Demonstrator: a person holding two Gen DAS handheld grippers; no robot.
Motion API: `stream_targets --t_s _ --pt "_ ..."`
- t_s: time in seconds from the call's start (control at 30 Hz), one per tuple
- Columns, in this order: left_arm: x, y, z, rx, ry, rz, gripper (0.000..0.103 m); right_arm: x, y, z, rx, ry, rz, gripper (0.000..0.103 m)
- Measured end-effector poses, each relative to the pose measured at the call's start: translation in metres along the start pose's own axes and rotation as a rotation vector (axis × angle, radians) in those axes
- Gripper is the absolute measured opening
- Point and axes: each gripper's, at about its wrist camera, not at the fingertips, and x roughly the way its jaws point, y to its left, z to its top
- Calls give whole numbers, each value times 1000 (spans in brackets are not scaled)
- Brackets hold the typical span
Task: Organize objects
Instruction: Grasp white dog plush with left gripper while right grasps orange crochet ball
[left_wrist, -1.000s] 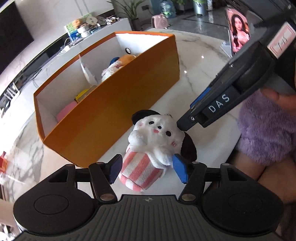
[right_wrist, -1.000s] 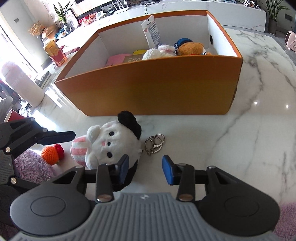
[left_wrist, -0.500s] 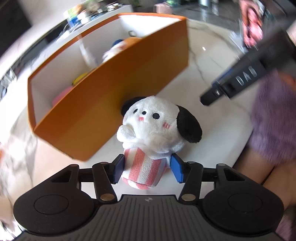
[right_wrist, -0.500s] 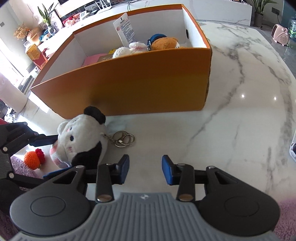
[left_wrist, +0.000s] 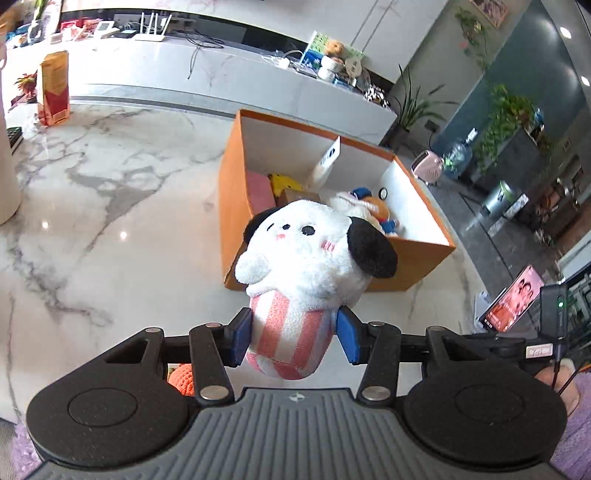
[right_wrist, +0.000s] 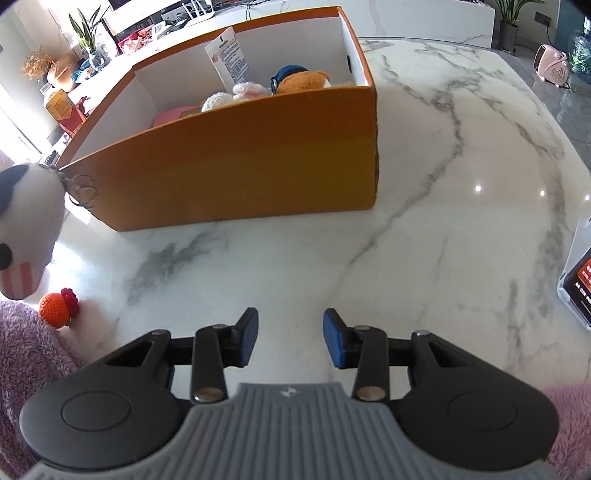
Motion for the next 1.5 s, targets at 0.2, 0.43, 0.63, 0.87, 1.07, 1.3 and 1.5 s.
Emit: stream_targets --t_s 0.2,0.43,0.63,0.87,1.07,1.3,1.5 --pt "-25 2 15 -59 -103 10 56 -14 1 8 10 -38 37 42" --pt "-33 10 18 -105 -104 126 56 -2 60 22 -96 -18 248 42" --pt "-34 28 8 -145 -78 196 56 27 135 23 -202 52 398 42" --pt "-43 46 1 -179 -75 217 56 53 195 15 -259 132 467 42" --pt "-45 62 -4 -208 -77 213 57 73 216 8 -271 180 437 43" --pt "-45 71 -10 -223 -67 216 57 88 236 4 -300 197 379 49" --pt "-45 74 -13 -229 -70 218 57 88 239 2 -303 197 349 44"
